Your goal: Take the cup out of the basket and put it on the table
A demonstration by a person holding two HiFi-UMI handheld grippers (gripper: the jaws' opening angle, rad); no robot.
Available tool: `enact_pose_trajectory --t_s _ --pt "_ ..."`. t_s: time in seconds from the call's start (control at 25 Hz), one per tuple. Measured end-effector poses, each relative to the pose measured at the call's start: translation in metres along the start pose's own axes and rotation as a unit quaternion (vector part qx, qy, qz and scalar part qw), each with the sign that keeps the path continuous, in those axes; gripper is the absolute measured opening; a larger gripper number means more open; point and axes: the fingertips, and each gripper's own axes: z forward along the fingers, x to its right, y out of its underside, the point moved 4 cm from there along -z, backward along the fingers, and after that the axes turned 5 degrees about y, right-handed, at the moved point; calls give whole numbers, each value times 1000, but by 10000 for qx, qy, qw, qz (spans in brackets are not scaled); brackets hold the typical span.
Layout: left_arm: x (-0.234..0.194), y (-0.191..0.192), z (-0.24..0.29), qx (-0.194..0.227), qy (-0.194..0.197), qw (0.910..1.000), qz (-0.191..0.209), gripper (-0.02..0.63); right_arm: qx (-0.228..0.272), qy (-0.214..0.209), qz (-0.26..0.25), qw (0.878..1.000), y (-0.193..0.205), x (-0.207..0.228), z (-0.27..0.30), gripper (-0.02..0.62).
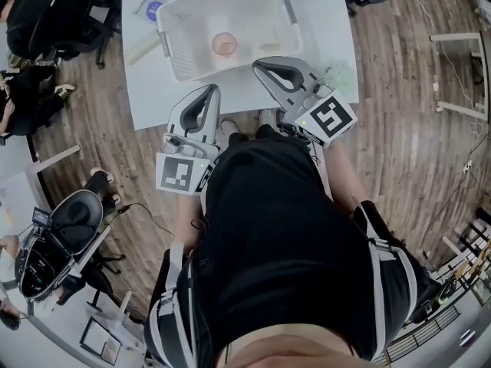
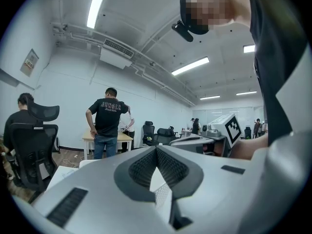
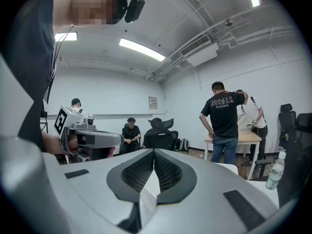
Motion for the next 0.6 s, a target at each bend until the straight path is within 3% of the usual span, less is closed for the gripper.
enact_pose_trajectory --t_s 0.28,0.6 --pt "-10 0 -4 -37 71 10000 -12 20 -306 129 10 9994 5 13 17 20" --pt "-9 2 -2 -67 163 9998 -61 20 -642 -62 -272 9975 11 24 44 20"
